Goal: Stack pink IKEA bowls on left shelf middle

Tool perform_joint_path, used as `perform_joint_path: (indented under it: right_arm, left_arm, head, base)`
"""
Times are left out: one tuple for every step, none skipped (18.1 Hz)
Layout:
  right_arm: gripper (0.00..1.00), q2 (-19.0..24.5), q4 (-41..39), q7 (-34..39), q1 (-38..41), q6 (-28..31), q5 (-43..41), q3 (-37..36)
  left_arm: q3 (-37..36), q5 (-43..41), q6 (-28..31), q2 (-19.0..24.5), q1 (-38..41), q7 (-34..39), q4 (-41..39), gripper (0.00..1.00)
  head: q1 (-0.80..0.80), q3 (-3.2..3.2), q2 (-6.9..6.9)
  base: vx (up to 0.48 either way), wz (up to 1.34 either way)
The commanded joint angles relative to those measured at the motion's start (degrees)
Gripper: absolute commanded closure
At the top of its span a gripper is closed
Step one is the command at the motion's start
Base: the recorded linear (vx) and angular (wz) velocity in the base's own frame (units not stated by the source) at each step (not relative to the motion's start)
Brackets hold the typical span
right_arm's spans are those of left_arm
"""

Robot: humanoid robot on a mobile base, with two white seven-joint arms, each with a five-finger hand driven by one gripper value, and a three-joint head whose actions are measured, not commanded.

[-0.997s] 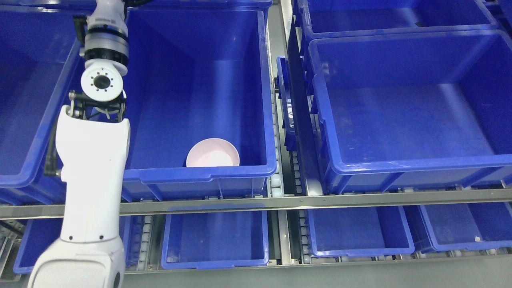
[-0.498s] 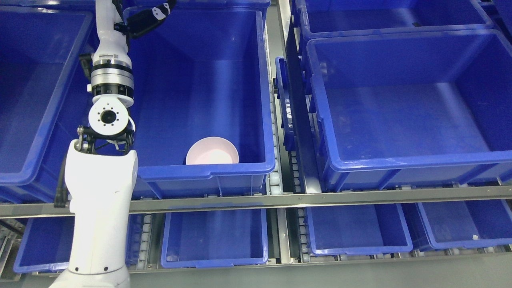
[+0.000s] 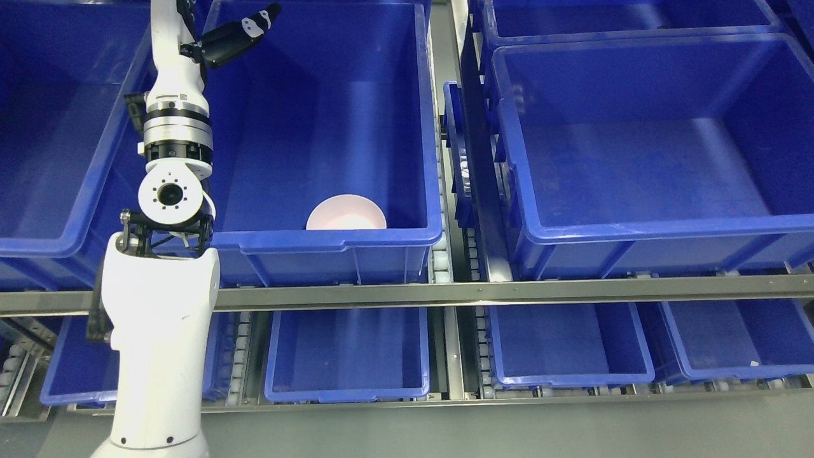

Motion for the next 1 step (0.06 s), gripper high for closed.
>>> perform_joint_path:
  right_arm:
    - [0.0,-1.0,-1.9,0.0,0.1,0.1,0.0,-0.6]
  left_arm:
    - [0.3,0.1,0.1,0.6,0.3,-0.1,-2.5,0.0]
  head:
    - [0.0,0.0,0.0]
  base:
    - [-0.088,0.07]
